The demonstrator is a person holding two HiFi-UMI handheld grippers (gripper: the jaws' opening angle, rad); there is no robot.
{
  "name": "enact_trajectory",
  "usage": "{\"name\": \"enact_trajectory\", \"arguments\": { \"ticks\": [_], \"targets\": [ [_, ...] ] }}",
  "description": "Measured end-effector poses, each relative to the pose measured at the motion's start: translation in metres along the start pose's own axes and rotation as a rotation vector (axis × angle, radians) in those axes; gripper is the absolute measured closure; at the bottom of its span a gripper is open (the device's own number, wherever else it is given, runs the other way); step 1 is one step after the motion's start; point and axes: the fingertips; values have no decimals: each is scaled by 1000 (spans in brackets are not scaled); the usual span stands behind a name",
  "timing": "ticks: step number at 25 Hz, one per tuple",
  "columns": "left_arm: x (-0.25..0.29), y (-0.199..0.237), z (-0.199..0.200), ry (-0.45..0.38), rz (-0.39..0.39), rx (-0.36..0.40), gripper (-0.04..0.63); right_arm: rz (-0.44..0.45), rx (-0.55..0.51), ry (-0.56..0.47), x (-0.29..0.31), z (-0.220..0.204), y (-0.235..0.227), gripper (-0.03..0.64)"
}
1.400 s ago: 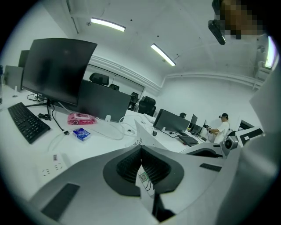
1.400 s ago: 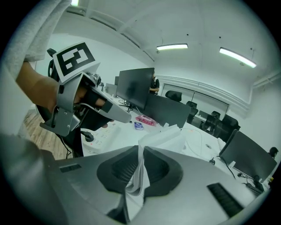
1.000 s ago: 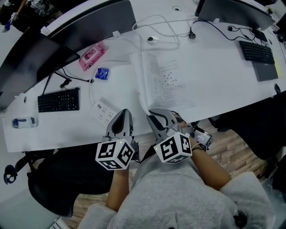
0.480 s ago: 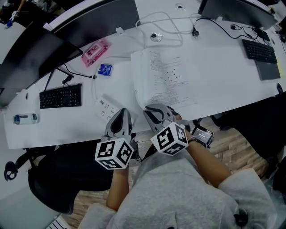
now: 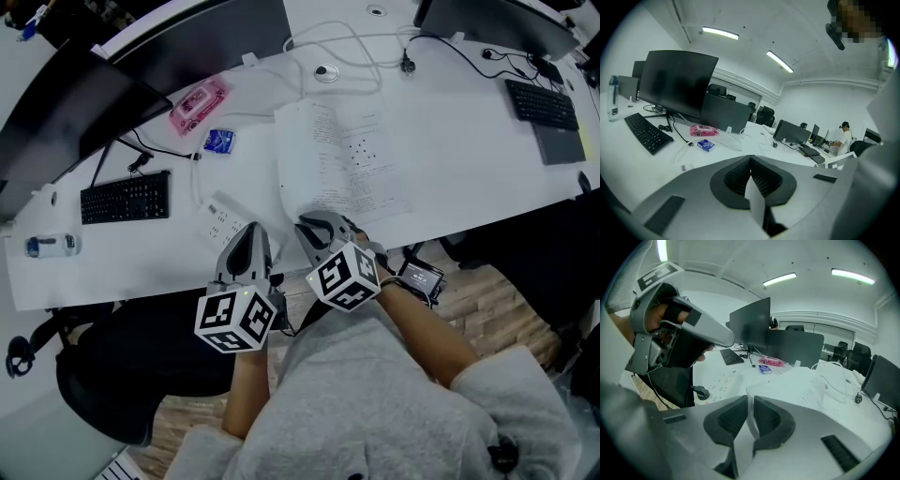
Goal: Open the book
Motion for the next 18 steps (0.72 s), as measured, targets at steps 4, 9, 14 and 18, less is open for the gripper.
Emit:
{"name": "enact_trajectory", "arguments": {
  "ticks": [4,9,14,18],
  "targets": [
    [-3,1,1,-5,5,-1,586,26,6,13,9,-4,9,563],
    [-6,3,-1,-9,12,0,586,58,-2,31,22,-11,25,563],
    [-8,5,-1,-15,15,1,586,82,6,30,32,-12,41,563],
    [-9,6,-1,-18,17,9,585,86,0,48,38,-17,51,565]
  ]
}}
Point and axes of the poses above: the fingertips, and each gripper's own axes: x forward along the fingers, y to its left, z out of its top
